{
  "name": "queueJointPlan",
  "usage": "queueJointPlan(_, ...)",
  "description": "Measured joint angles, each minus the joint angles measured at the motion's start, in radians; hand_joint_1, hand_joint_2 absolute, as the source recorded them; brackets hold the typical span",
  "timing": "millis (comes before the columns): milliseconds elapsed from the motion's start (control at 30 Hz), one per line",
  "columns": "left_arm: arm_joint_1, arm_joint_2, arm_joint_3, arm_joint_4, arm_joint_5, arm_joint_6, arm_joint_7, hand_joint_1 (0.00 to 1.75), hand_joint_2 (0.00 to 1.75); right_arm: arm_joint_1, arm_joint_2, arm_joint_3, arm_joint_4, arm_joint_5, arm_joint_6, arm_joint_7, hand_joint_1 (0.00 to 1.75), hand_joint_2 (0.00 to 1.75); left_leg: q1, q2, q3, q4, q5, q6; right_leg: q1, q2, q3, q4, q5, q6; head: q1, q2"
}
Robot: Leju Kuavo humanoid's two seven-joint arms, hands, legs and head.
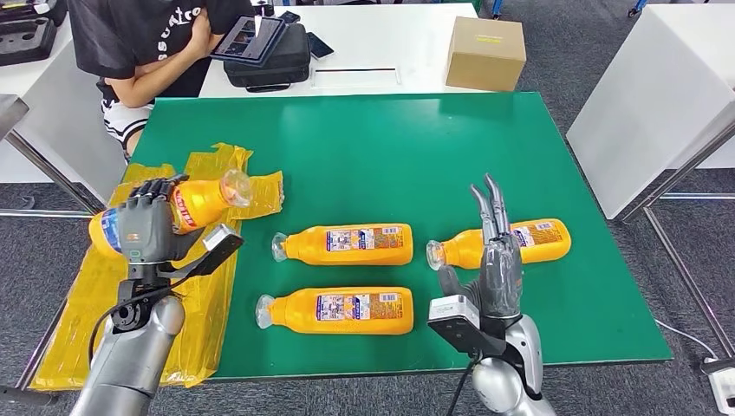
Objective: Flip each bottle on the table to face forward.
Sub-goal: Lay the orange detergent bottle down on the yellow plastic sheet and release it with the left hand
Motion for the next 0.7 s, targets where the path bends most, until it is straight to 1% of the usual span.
queueJointPlan(167, -0.057, 0.028, -0.054, 0.157, -0.061, -0.008, 0.013, 1.75, 1.75, 0.000, -0.016, 0.004, 0.004, -0.018, 0.021, -0.011, 0.00, 0.00, 0.000, 0.000, 0.000, 0.000, 0.000, 0.000, 0.000, 0.000, 0.000, 0.000, 0.000, 0.000, 0.000, 0.000)
queueJointPlan(433, -0.201, 0.042, -0.106, 0.405, -0.133, -0.047, 0.102, 1.75, 1.75, -0.041, -0.026, 0.038, 0.025, -0.033, 0.056, 0.005, 0.00, 0.00, 0.000, 0.000, 0.000, 0.000, 0.001, 0.000, 0.000, 0.000, 0.000, 0.000, 0.000, 0.000, 0.000, 0.000)
queueJointPlan(567, -0.264, 0.051, -0.117, 0.488, -0.155, -0.074, 0.144, 1.75, 1.75, -0.057, -0.030, 0.055, 0.036, -0.045, 0.065, 0.011, 0.00, 0.00, 0.000, 0.000, 0.000, 0.000, 0.001, 0.000, 0.000, 0.000, 0.000, 0.001, 0.000, 0.000, 0.000, 0.000)
queueJointPlan(700, -0.309, 0.060, -0.124, 0.538, -0.171, -0.088, 0.166, 1.75, 1.75, -0.067, -0.033, 0.067, 0.045, -0.052, 0.067, 0.014, 0.00, 0.00, 0.000, 0.000, -0.001, 0.000, 0.001, 0.000, 0.000, 0.000, 0.000, 0.001, 0.000, 0.000, 0.000, 0.000)
